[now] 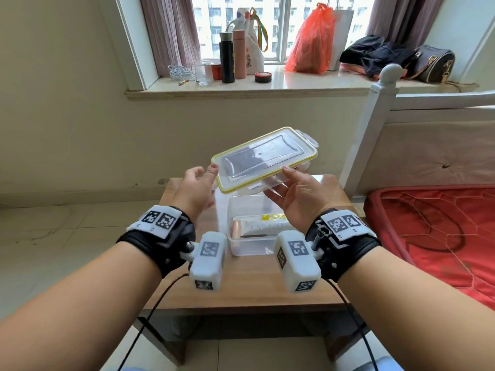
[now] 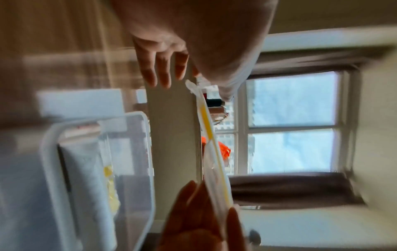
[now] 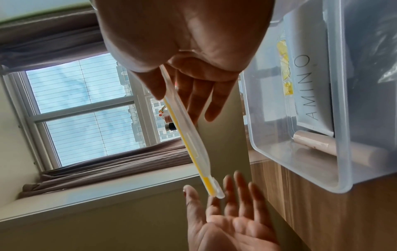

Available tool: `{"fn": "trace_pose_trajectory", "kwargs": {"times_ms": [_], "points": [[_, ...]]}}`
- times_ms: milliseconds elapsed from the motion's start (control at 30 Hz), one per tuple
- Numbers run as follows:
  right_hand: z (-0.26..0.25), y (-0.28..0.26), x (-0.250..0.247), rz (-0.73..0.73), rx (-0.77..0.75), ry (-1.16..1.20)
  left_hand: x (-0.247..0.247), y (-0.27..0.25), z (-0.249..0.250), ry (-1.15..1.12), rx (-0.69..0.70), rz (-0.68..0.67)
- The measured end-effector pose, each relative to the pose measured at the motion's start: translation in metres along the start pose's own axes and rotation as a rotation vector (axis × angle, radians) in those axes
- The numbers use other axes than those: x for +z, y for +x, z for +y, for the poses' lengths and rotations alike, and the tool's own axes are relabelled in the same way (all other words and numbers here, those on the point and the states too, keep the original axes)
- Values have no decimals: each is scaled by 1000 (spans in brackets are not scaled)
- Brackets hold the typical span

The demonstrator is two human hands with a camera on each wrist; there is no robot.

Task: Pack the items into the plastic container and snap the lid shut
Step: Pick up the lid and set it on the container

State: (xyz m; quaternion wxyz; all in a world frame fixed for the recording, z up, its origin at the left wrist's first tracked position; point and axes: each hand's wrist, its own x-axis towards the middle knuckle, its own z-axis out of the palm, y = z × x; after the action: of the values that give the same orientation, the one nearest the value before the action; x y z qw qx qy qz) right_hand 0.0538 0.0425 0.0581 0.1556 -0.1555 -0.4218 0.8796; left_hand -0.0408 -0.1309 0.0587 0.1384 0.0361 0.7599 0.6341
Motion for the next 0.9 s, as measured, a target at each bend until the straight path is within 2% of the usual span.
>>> {"fn": "trace_pose_trajectory", "kwargs": {"times_ms": [67,100,233,433,500,700,900], "points": [[0,-1,-1,-6,-3,7,2,-1,0,-302,-190,-128],[0,-1,-1,-10,-2,2,3,-2,0,-394,-222,-172],[1,-4,-3,-7,5,-38,6,0,-2,-544,-167,-155],[-15,4,-22,310,-92,-132,0,1,-9,-524,-137,-151],[-23,8,-34,364,-94,-154,-3,0,-12,-505,-128,-169],[-36,7,-60,277,16,-296,-6,-5,-18,-445,-110,-230],[-27,11,-80,321,5,-474,3,-11,-24,-391,-100,-238]]}}
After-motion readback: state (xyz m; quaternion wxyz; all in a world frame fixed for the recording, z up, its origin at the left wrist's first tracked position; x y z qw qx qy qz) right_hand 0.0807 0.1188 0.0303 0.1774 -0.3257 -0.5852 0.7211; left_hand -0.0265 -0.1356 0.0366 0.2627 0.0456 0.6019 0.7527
